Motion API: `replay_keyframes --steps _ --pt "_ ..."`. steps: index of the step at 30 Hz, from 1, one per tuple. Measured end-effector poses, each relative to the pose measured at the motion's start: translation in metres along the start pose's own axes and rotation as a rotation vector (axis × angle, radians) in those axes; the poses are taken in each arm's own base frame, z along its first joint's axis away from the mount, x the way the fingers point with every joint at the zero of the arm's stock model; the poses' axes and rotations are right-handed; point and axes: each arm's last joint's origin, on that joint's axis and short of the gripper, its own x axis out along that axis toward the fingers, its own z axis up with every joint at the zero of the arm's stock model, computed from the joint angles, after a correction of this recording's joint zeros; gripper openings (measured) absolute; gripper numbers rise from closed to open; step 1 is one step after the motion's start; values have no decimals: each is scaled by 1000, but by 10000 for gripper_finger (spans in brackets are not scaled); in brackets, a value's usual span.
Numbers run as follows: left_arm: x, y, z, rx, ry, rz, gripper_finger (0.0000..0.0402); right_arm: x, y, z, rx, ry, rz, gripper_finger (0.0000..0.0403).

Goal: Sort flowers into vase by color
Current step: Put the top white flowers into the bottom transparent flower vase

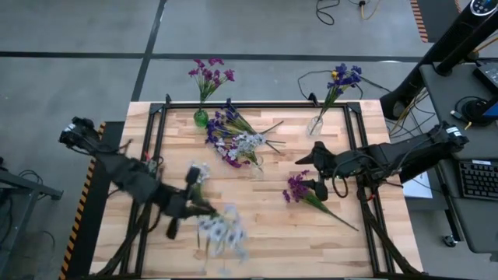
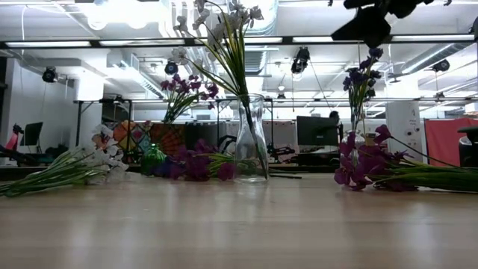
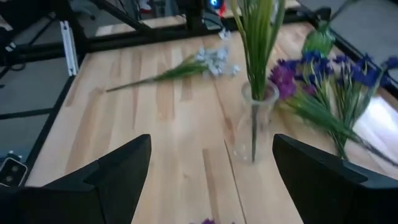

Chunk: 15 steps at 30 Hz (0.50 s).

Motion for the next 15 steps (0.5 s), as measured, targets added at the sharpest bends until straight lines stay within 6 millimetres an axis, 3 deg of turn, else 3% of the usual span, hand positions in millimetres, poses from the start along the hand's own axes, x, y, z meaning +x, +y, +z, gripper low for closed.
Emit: replay_keyframes --steps 5,9,15 --pt "30 8 -51 -58 -187 52 9 9 6 5 -66 -63 21 327" --pt "41 6 -85 -99 -313 115 9 23 16 9 -141 -133 52 327" --pt "55 -2 -113 -123 -412 162 9 52 34 18 -240 -320 84 327"
